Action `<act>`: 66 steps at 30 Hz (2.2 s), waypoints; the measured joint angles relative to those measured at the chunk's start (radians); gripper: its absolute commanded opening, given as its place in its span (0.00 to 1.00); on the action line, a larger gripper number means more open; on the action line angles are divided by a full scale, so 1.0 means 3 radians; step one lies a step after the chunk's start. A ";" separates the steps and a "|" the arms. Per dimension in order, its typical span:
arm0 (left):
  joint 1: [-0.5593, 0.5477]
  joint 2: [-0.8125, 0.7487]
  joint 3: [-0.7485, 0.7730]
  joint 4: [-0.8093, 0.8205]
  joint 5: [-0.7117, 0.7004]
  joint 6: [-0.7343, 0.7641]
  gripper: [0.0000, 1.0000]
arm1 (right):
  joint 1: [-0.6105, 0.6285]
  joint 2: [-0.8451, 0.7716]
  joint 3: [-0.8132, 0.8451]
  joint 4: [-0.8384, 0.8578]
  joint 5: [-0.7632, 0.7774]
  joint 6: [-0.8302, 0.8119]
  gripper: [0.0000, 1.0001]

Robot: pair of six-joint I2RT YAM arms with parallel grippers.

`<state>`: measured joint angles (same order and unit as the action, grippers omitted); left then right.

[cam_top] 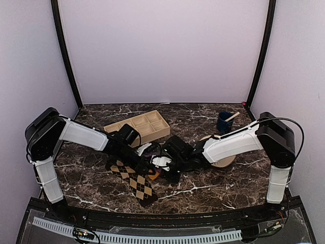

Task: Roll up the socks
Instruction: Roll the sock at the center of the board.

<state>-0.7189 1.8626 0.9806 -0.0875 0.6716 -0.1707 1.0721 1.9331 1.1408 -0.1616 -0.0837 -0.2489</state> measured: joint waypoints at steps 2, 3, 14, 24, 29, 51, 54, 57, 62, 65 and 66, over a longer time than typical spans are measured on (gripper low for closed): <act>0.0003 -0.0043 -0.0024 0.0031 -0.0072 -0.0050 0.37 | 0.0000 0.0011 0.0023 -0.0013 0.0000 0.0013 0.00; 0.0003 -0.0074 -0.0045 0.0050 -0.0130 -0.0081 0.38 | 0.0000 0.0015 0.0029 -0.0013 -0.0001 0.0020 0.00; 0.0003 -0.0519 -0.0437 0.0359 -0.0659 -0.0379 0.43 | 0.0000 0.0022 0.0142 -0.0216 -0.0122 0.0251 0.00; -0.0009 -0.1185 -0.1095 0.1078 -0.1166 -0.0638 0.43 | 0.0000 0.0154 0.0432 -0.0589 -0.0294 0.0483 0.00; -0.0197 -0.1551 -0.1475 0.1560 -0.1568 -0.0587 0.42 | -0.0018 0.0231 0.0612 -0.0819 -0.0383 0.0568 0.00; -0.1171 -0.1898 -0.2193 0.2463 -0.2527 0.0066 0.42 | -0.0225 0.0413 0.0921 -0.1217 -0.0966 0.0750 0.00; -0.1282 -0.1792 -0.2192 0.2597 -0.2480 0.0245 0.42 | -0.0233 0.0432 0.0961 -0.1247 -0.1019 0.0750 0.00; -0.1361 -0.1676 -0.2183 0.2647 -0.2452 0.0398 0.43 | -0.0235 0.0432 0.0977 -0.1278 -0.1057 0.0749 0.00; -0.1460 -0.1391 -0.2054 0.2654 -0.2481 0.0715 0.44 | -0.0237 0.0432 0.0983 -0.1316 -0.1096 0.0749 0.00; -0.1483 -0.1294 -0.1980 0.2659 -0.2546 0.0870 0.44 | -0.0237 0.0432 0.0983 -0.1331 -0.1114 0.0748 0.00; -0.1483 -0.1264 -0.1954 0.2660 -0.2560 0.0919 0.44 | -0.0237 0.0432 0.0983 -0.1336 -0.1120 0.0748 0.00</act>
<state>-1.1637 1.4834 0.3943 0.7105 -0.0963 0.1051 1.0012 2.0628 1.4357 -0.5625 -0.4198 -0.0246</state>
